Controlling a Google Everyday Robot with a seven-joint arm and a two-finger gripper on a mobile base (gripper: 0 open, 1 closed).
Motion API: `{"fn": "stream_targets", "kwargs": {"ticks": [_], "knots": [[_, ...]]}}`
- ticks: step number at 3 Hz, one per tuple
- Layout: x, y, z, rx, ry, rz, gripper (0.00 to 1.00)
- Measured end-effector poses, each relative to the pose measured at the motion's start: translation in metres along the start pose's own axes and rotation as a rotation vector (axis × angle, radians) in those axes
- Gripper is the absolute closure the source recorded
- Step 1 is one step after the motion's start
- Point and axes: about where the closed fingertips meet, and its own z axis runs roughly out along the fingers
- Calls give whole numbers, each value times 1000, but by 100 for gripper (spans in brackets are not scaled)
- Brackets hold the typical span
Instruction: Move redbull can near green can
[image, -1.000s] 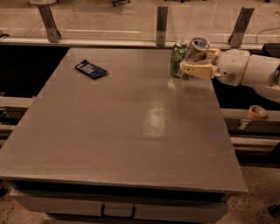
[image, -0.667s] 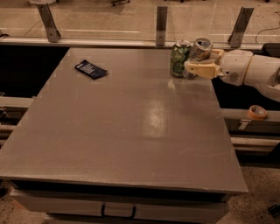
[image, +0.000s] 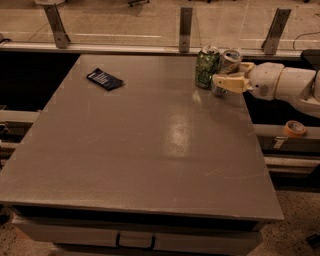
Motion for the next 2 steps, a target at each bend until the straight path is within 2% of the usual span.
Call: {"fn": "stream_targets", "kwargs": {"ticks": [1, 2], "knots": [[10, -4, 5, 1, 13, 15, 13], [16, -4, 8, 2, 19, 27, 0]]}}
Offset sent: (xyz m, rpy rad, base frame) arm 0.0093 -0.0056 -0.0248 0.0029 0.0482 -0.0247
